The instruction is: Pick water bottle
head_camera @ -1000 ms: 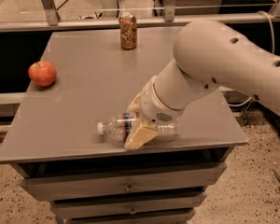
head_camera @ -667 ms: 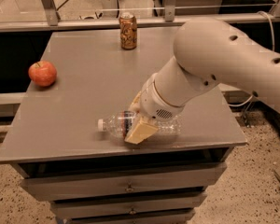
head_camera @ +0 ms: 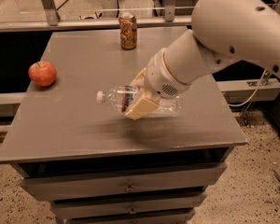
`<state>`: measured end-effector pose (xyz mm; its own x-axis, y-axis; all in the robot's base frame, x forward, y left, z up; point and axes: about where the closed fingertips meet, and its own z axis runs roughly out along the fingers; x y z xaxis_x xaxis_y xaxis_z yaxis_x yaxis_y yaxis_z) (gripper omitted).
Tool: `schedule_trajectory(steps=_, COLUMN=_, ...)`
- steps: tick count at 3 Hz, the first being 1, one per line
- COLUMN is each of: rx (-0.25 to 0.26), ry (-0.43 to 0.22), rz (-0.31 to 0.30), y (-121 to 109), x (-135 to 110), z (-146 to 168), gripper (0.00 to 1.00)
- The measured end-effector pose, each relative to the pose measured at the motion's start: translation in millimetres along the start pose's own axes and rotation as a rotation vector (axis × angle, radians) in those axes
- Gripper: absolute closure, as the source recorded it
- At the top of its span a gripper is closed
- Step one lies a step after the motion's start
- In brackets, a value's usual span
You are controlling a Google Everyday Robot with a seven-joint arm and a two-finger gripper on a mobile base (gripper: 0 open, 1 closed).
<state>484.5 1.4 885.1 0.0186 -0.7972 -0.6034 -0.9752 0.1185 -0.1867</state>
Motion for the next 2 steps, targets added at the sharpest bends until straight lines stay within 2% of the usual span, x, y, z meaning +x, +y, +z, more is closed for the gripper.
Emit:
schedule_trajectory(steps=1, rx=0.058, ry=-0.143, rz=0.034, y=-29.5, x=-24.6, z=-32.6, gripper=0.99)
schedule_trajectory(steps=2, rx=0.052, ry=-0.129, rz=0.028, y=-25.8, x=-23.9, z=-28.8, gripper=0.99)
